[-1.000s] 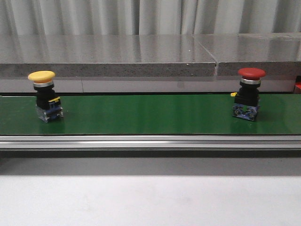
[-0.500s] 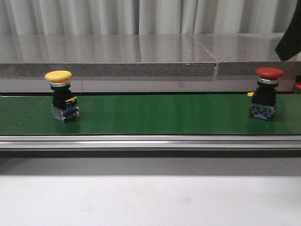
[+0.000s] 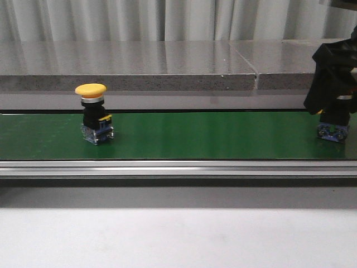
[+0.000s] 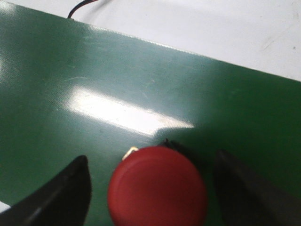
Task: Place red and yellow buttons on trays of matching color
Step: 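Grasp the red button and carry it into the red tray, then release the red button and move the right gripper over the yellow button, then grasp the yellow button off the belt and carry it to the yellow tray, then release the yellow button in the yellow tray and raise the right gripper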
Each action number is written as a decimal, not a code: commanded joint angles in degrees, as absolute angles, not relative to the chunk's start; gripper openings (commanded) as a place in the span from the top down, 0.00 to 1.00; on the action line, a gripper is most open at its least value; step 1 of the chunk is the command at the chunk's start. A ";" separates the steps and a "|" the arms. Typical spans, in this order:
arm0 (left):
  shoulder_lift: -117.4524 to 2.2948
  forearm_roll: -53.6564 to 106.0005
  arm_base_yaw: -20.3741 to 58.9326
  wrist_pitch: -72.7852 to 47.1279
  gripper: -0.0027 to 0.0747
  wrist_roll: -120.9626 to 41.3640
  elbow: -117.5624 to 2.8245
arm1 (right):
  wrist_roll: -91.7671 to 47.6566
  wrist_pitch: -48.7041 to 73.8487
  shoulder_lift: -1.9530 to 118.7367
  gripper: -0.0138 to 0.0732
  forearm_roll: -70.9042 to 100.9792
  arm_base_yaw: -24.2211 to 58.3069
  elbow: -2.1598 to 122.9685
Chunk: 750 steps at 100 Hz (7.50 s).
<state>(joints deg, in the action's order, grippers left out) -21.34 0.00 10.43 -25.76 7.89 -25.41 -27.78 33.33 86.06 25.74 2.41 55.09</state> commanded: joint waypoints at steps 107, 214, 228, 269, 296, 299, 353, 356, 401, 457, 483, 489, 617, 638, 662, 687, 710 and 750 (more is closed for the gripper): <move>-21.62 0.30 10.86 -22.02 0.99 7.94 -27.04 | -28.52 30.77 109.04 0.62 26.14 -20.08 94.72; -21.62 0.30 10.86 -22.02 0.99 7.94 -27.04 | -28.52 30.79 119.81 0.20 26.14 -23.05 98.47; -21.62 0.30 10.86 -22.02 0.99 7.94 -27.04 | -28.52 31.42 118.78 0.14 26.14 -23.05 98.74; -21.62 0.30 10.86 -22.02 0.99 7.94 -27.04 | -28.52 37.91 109.08 0.15 27.83 -23.05 98.85; -21.62 0.30 10.86 -22.02 0.99 7.94 -27.04 | -28.10 43.72 100.62 0.15 28.82 -21.73 97.49; -21.62 0.30 10.86 -22.02 0.99 7.94 -27.04 | -28.10 43.72 99.53 0.15 28.90 -21.73 96.64; -21.62 0.30 10.86 -22.02 0.99 7.94 -27.04 | -29.08 39.31 78.59 0.15 29.29 -14.97 65.95; -21.62 0.30 10.86 -22.02 0.99 7.94 -27.04 | -29.30 39.17 77.78 0.15 29.29 -13.81 64.65; -21.62 0.30 10.86 -22.02 0.99 7.94 -27.04 | -38.73 42.58 76.44 0.15 29.24 0.10 60.41; -21.62 0.30 10.86 -22.02 0.99 7.94 -27.04 | -39.57 36.89 81.10 0.15 29.28 6.83 60.41; -21.62 0.30 10.86 -22.02 0.99 7.94 -27.04 | -39.57 34.53 84.66 0.15 29.28 7.48 60.41; -21.62 0.30 10.86 -22.02 0.99 7.94 -27.04 | -39.57 34.40 85.40 0.20 29.28 7.48 60.41; -21.62 0.30 10.86 -22.02 0.99 7.94 -27.04 | -8.72 29.16 76.59 0.64 20.02 -37.31 65.28; -21.62 0.30 10.86 -22.02 0.99 7.94 -27.04 | -6.62 24.35 77.24 0.64 20.02 -42.19 62.31; -21.62 0.30 10.86 -22.02 0.99 7.94 -27.04 | -6.62 21.74 82.41 0.64 20.02 -42.40 60.77; -21.62 0.30 10.86 -22.02 0.99 7.94 -27.04 | -6.62 21.31 87.80 0.64 19.91 -42.40 60.77; -21.62 0.30 10.86 -22.02 0.99 7.94 -27.04 | -6.62 20.74 92.18 0.64 19.51 -42.40 60.77; -21.62 0.30 10.86 -22.02 0.99 7.94 -27.04 | -6.62 20.12 96.52 0.64 19.45 -42.40 60.77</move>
<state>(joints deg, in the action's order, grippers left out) -21.34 0.00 10.43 -25.85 7.89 -25.41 -6.54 23.11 98.21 19.42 -42.10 59.27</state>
